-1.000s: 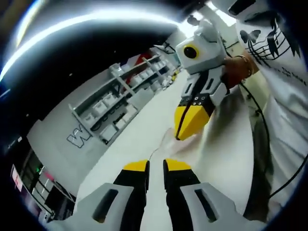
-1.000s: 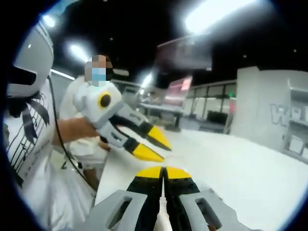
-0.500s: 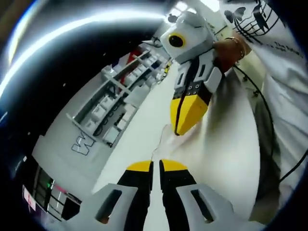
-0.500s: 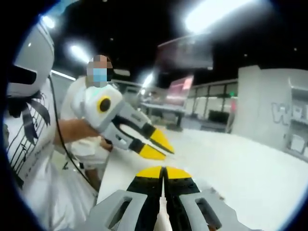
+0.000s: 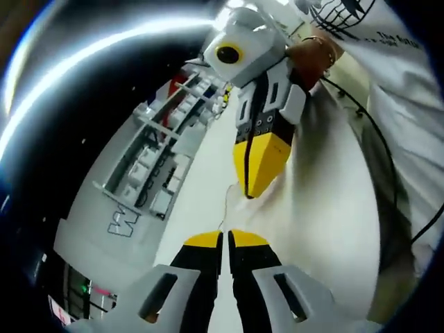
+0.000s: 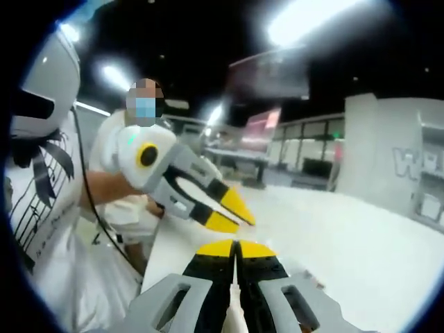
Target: Open the resealable bag by pulling the two sides of the seal apart until the entire bag opening is separated and visibly accessible.
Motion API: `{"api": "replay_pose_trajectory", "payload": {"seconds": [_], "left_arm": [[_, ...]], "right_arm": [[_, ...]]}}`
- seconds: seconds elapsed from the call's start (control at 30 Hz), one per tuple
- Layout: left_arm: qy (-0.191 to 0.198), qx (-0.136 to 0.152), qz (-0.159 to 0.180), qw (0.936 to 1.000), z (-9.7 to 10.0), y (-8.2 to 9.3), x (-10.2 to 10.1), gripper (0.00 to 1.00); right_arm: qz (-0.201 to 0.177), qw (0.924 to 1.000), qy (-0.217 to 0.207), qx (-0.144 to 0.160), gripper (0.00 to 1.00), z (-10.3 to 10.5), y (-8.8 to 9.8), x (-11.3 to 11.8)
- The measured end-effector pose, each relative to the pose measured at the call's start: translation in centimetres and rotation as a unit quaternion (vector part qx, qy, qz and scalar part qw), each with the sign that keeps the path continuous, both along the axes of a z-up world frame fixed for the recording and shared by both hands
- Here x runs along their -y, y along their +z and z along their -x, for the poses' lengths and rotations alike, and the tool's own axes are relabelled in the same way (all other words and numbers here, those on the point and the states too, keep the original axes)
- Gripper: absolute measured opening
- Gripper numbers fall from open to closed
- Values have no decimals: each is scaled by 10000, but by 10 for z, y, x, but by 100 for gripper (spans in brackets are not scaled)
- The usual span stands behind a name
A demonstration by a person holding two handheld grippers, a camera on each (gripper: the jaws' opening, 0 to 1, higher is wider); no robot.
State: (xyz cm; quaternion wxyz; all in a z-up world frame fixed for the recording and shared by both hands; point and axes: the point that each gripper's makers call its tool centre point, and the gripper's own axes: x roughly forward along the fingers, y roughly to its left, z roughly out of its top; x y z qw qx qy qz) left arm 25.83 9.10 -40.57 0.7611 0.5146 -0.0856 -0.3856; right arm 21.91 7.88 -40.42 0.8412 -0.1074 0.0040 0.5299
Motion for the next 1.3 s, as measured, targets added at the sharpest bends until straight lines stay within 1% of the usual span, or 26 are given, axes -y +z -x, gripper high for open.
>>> {"api": "replay_pose_trajectory", "payload": {"seconds": [0.17, 0.47, 0.53, 0.63, 0.73, 0.8, 0.9, 0.97, 1.07, 1.1, 1.2, 1.3], "left_arm": [[-28, 74, -138, 9999, 1, -2, 2, 1], [-56, 117, -217, 9997, 3, -2, 3, 1], [-69, 143, -259, 9995, 4, -2, 2, 1], [-97, 176, -297, 9994, 5, -3, 2, 0], [-86, 237, -319, 9992, 6, -2, 1, 0], [-58, 311, -346, 9989, 5, -2, 0, 0], [-57, 462, -437, 9980, 5, -1, 1, 0], [-94, 500, -431, 9978, 6, 0, 4, 0], [-132, 567, -419, 9974, 9, 3, 7, 0], [-142, 593, -428, 9972, 9, 3, 7, 0], [-156, 704, -487, 9962, 11, 6, 8, 0], [-169, 793, -468, 9956, 13, 10, 8, 0]], "right_arm": [[7, 10000, 12, -13, 0, 0, -1, 0], [-14, 10000, -16, -21, 0, -1, -1, 3], [-29, 10000, -10, -73, 0, -1, -1, 3], [-113, 9996, 2, -269, 0, 0, -1, 7], [-395, 9981, -75, -477, 2, 2, 8, 18], [-726, 9950, -171, -657, 3, 0, 20, 26], [-1198, 9878, -190, -981, 3, -5, 39, 31], [-1383, 9832, -216, -1175, 3, -12, 47, 31], [-1346, 9810, -237, -1378, 3, -21, 48, 24], [-1265, 9810, -258, -1448, 3, -25, 45, 21], [-1134, 9816, -261, -1512, 2, -27, 42, 15], [-1120, 9784, -191, -1729, 3, -27, 39, 11]]}}
